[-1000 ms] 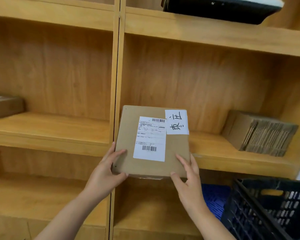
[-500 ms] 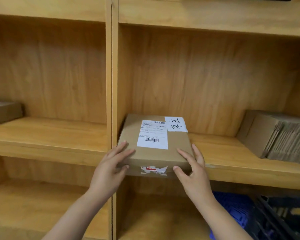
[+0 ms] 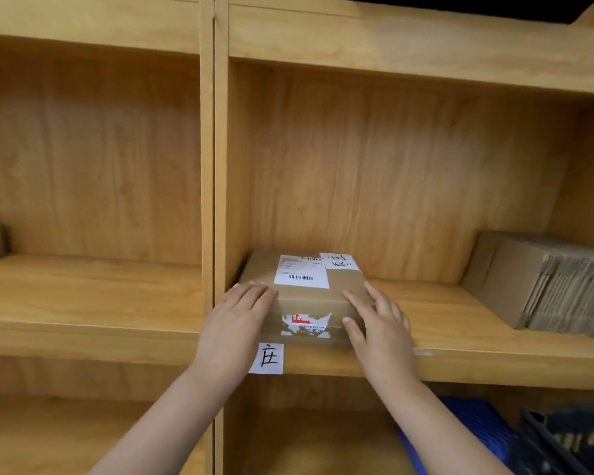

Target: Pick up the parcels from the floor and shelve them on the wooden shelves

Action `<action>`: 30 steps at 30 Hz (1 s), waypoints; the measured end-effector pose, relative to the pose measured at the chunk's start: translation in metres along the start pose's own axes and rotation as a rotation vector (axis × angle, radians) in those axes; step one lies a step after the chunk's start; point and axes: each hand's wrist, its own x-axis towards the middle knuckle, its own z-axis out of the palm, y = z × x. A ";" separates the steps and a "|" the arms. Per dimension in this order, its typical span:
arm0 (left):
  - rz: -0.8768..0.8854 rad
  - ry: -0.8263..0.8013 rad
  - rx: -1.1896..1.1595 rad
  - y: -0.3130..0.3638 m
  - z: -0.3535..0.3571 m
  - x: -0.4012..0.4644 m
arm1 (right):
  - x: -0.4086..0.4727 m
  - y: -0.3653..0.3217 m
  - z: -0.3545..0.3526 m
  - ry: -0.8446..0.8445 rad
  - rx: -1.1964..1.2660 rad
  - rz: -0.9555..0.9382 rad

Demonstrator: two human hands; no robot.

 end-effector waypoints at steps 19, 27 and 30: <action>-0.061 -0.092 0.218 -0.003 0.026 0.032 | 0.037 0.005 0.034 -0.032 -0.144 -0.040; -0.103 -0.189 0.275 0.014 0.011 0.001 | 0.035 0.008 0.027 -0.101 -0.133 -0.020; -0.085 -0.266 0.303 0.014 0.005 -0.020 | 0.021 0.010 0.029 -0.032 -0.137 0.009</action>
